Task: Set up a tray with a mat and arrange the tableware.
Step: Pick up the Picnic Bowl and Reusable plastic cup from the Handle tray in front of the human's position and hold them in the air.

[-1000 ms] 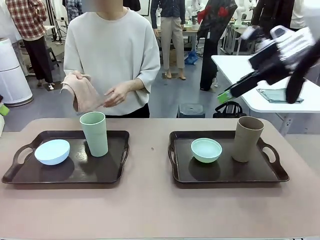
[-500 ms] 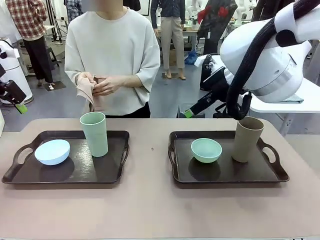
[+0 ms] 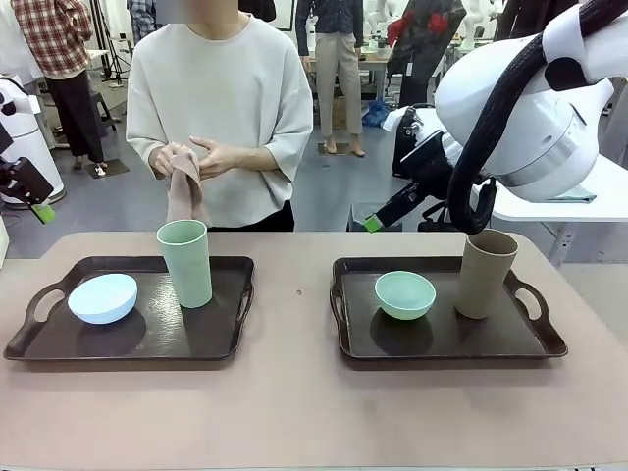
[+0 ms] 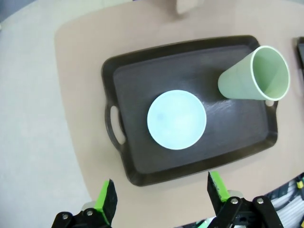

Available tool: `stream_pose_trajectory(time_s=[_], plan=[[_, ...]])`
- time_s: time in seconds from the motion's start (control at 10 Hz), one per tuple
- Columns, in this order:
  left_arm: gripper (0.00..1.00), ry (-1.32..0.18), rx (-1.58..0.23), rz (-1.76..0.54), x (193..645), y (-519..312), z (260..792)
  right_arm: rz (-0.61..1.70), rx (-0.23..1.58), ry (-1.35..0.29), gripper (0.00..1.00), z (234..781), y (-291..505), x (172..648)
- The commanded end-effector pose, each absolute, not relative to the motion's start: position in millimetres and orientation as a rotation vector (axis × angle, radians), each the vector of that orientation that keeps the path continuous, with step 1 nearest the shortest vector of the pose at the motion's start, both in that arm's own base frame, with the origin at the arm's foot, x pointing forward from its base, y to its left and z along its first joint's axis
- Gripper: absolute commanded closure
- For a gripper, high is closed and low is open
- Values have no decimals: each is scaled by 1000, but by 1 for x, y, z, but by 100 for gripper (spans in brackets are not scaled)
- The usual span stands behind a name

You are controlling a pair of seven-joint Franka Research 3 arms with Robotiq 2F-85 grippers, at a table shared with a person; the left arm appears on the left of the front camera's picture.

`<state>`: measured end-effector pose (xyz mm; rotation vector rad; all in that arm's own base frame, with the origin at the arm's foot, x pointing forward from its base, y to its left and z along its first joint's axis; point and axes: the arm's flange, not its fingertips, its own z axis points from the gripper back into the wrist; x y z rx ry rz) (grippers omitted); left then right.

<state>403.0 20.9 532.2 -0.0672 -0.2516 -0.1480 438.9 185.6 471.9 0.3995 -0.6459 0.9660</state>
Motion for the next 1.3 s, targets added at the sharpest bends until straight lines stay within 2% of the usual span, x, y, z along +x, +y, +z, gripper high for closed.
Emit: stream_pose_trajectory(time_s=[0.0, 0.2, 0.6, 0.9, 1.2], plan=[[0, -266, -47, -175, 415, 5, 534, 1265, 364, -723, 0, 465, 198, 444], [0, -272, -9, -185, 421, -13, 540, 1504, 366, -746, 0, 464, 238, 470], [0, -203, -57, -241, 439, -14, 509, 1712, 595, -731, 0, 453, 287, 535], [0, -155, -89, -269, 449, -20, 484, 1702, 739, -648, 0, 446, 343, 582], [0, -176, -95, -277, 455, -28, 475, 1693, 781, -596, 0, 420, 382, 589]])
